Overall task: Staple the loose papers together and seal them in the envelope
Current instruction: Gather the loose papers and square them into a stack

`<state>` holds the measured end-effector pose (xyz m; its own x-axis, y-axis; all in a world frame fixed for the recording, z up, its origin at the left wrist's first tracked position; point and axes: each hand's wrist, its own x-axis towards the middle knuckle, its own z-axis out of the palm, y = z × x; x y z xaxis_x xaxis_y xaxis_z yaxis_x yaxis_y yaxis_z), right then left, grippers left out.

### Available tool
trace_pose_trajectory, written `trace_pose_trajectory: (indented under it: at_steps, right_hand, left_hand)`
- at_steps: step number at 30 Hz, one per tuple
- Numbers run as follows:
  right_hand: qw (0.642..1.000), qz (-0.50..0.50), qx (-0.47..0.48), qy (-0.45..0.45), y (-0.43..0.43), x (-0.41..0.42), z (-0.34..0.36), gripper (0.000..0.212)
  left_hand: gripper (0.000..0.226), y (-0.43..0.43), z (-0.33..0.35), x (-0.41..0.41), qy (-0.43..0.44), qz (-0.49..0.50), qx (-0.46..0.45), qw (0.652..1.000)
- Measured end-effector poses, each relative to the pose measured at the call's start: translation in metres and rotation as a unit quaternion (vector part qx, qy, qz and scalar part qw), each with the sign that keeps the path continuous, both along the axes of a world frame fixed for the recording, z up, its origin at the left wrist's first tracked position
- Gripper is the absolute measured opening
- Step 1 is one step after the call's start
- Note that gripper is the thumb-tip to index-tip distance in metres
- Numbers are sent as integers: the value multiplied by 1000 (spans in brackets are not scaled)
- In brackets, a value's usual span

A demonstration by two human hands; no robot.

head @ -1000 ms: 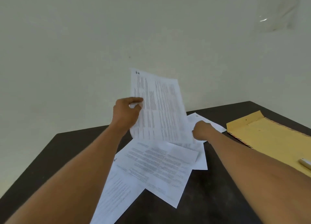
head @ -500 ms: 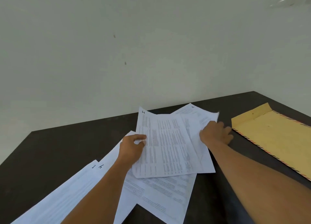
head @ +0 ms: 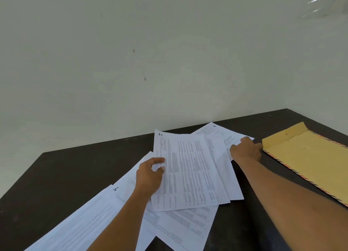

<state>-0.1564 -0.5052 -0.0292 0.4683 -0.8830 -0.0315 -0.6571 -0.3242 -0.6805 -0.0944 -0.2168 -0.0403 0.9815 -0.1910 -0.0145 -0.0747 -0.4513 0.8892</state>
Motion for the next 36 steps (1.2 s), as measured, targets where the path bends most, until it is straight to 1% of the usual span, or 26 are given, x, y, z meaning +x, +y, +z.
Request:
trace_pose_trajectory:
  at_steps: [3, 6, 9, 11, 13, 14, 16, 19, 21, 23, 24, 25, 28, 30, 32, 34, 36]
  right_hand:
    - [994, 35, -65, 85, 1, 6, -2, 44]
    - [985, 22, -136, 100, 9, 14, -14, 29]
    - [989, 14, -138, 50, 11, 20, -21, 27]
    - [993, 22, -118, -10, 9, 20, -20, 31]
    - [985, 55, -139, -89, 9, 18, -13, 35]
    - [973, 74, -173, -132, 9, 17, -4, 38]
    - [936, 104, -272, -198, 7, 18, 26, 46]
    - [857, 132, -415, -275, 4, 20, 91, 52]
    - [809, 140, -471, -324, 6, 18, 135, 52]
    - [778, 136, -489, -370, 13, 11, 173, 52]
    - [772, 131, -479, -397, 18, 7, 188, 52]
    - [775, 125, -451, -425, 25, 1, 201, 52]
    - [814, 94, -310, -482, 46, -21, 229, 46]
    - [841, 66, -229, -486, 58, -36, 238, 43]
    - [864, 65, -166, -470, 66, -45, 240, 42]
    - [882, 126, -126, -435, 73, -51, 240, 41]
    - [888, 215, -87, -397, 81, -58, 244, 38]
  left_hand:
    - [22, -2, -2, 0, -12, 3, 14, 1000]
    - [23, -3, -3, 1, -12, 5, 20, 1000]
    - [22, -3, -5, 3, -13, 4, 20, 1000]
    - [23, -3, -6, 4, -13, 1, 16, 1000]
    - [23, -2, -4, 4, -10, -4, 7, 1000]
    - [23, -1, -2, 5, -7, -7, -1, 1000]
    - [24, -1, 7, 5, -5, -12, -15, 1000]
    - [27, -1, 32, 5, -42, -18, -19, 999]
    - [29, -3, 59, 3, -88, -22, -27, 996]
    - [29, -3, 96, -2, -134, -31, -60, 989]
    - [29, -1, 115, -6, -158, -35, -78, 984]
    - [29, 0, 135, -10, -184, -40, -93, 978]
    - [28, 8, 200, -29, -235, -57, -148, 959]
    - [27, 16, 241, -48, -244, -75, -209, 944]
    - [28, 25, 275, -69, -237, -95, -279, 926]
    - [29, 32, 290, -84, -229, -109, -319, 913]
    - [29, 39, 288, -91, -210, -114, -335, 911]
